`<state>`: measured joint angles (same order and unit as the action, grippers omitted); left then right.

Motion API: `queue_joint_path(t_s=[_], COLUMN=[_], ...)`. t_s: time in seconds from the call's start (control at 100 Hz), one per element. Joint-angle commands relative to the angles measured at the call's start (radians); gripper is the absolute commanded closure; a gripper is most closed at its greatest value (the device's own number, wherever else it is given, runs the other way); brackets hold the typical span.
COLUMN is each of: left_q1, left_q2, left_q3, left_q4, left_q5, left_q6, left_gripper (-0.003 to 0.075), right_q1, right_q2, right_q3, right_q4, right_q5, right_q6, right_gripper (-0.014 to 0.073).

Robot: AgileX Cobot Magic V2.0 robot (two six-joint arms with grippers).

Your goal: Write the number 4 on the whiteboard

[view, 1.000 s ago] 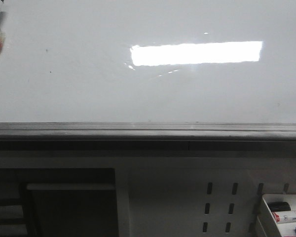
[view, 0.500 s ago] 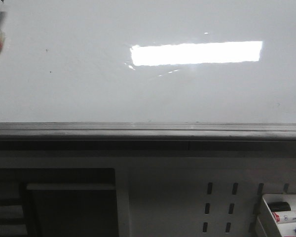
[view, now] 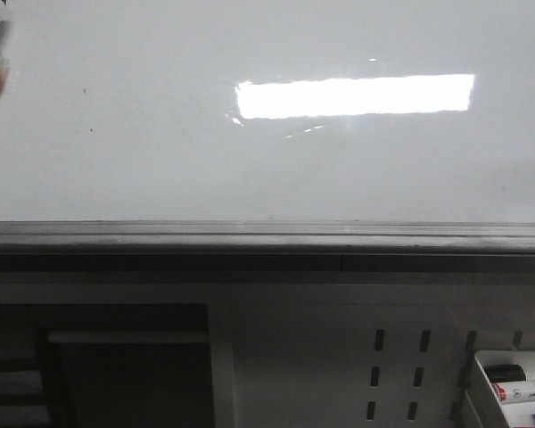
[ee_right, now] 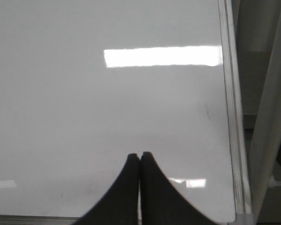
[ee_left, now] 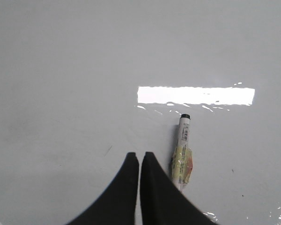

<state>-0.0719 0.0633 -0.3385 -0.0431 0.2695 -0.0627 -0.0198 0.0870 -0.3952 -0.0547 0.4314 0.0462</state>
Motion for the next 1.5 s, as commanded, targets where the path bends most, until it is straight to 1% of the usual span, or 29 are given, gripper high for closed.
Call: queue_joint_path(t_s=[0.0, 0.1, 0.2, 0.71, 0.76, 0.8, 0.84, 0.85, 0.87, 0.88, 0.89, 0.91, 0.92, 0.93, 0.94, 0.95, 0.97, 0.99, 1.02, 1.07, 1.11, 1.25, 1.36, 1.49], left_q1=[0.002, 0.002, 0.002, 0.002, 0.002, 0.002, 0.002, 0.002, 0.002, 0.002, 0.002, 0.002, 0.002, 0.002, 0.002, 0.002, 0.002, 0.002, 0.002, 0.002, 0.002, 0.002, 0.002, 0.000], left_q2=[0.085, 0.155, 0.196, 0.201, 0.201, 0.202, 0.203, 0.203, 0.206, 0.206, 0.208, 0.208, 0.210, 0.211, 0.211, 0.211, 0.213, 0.216, 0.216, 0.216, 0.216, 0.216, 0.216, 0.221], left_q3=[-0.110, -0.194, -0.234, -0.235, -0.235, -0.233, -0.234, -0.234, -0.232, -0.232, -0.232, -0.232, -0.232, -0.232, -0.232, -0.232, -0.232, -0.232, -0.232, -0.232, -0.232, -0.232, -0.232, -0.232], left_q4=[0.003, 0.009, 0.009, 0.019, 0.029, 0.032, 0.034, 0.036, 0.043, 0.043, 0.043, 0.043, 0.043, 0.043, 0.043, 0.043, 0.043, 0.043, 0.043, 0.043, 0.043, 0.036, 0.030, -0.012], left_q5=[0.009, 0.062, 0.078, 0.067, 0.067, 0.067, 0.067, 0.067, 0.069, 0.069, 0.069, 0.069, 0.069, 0.069, 0.069, 0.069, 0.069, 0.069, 0.067, 0.067, 0.067, 0.067, 0.051, 0.042], left_q6=[-0.006, 0.001, 0.001, 0.001, 0.001, 0.001, 0.001, 0.001, 0.001, 0.001, 0.001, 0.001, 0.001, 0.001, 0.001, 0.001, 0.001, 0.001, 0.001, 0.001, 0.001, 0.001, 0.001, 0.001], left_gripper=[0.0741, 0.0741, 0.0741, 0.0740, 0.0737, 0.0715, 0.0660, 0.0647, 0.0606, 0.0575, 0.0542, 0.0507, 0.0490, 0.0454, 0.0437, 0.0401, 0.0367, 0.0304, 0.0253, 0.0197, 0.0183, 0.0193, 0.0213, 0.0246], right_q1=[0.001, 0.001, 0.001, 0.001, 0.001, 0.001, 0.001, 0.001, 0.001, 0.001, 0.001, 0.001, 0.001, 0.001, 0.001, 0.001, 0.001, 0.001, 0.001, 0.001, 0.001, 0.001, 0.001, 0.001], right_q2=[0.086, 0.172, 0.228, 0.252, 0.252, 0.252, 0.252, 0.252, 0.252, 0.252, 0.252, 0.252, 0.252, 0.252, 0.252, 0.252, 0.252, 0.252, 0.252, 0.252, 0.252, 0.252, 0.252, 0.252], right_q3=[-0.112, -0.191, -0.237, -0.239, -0.239, -0.239, -0.239, -0.239, -0.239, -0.239, -0.239, -0.239, -0.239, -0.239, -0.239, -0.239, -0.239, -0.239, -0.239, -0.239, -0.239, -0.239, -0.239, -0.239], right_q4=[-0.005, -0.021, -0.030, -0.030, -0.030, -0.030, -0.030, -0.030, -0.030, -0.030, -0.032, -0.032, -0.032, -0.032, -0.032, -0.032, -0.032, -0.032, -0.032, -0.032, -0.032, -0.032, -0.032, -0.026], right_q5=[0.002, 0.057, 0.064, 0.054, 0.056, 0.060, 0.062, 0.062, 0.062, 0.062, 0.062, 0.062, 0.062, 0.062, 0.062, 0.062, 0.064, 0.064, 0.064, 0.064, 0.064, 0.064, 0.064, 0.064], right_q6=[-0.016, -0.016, -0.016, -0.016, -0.016, -0.016, -0.016, -0.016, -0.016, -0.016, -0.016, -0.016, -0.016, -0.016, -0.016, -0.016, -0.016, -0.016, -0.016, -0.016, -0.016, -0.016, -0.016, -0.016], right_gripper=[0.0664, 0.0664, 0.0664, 0.0664, 0.0649, 0.0618, 0.0551, 0.0522, 0.0490, 0.0440, 0.0422, 0.0389, 0.0354, 0.0322, 0.0322, 0.0291, 0.0249, 0.0211, 0.0171, 0.0127, 0.0113, 0.0115, 0.0115, 0.0115])
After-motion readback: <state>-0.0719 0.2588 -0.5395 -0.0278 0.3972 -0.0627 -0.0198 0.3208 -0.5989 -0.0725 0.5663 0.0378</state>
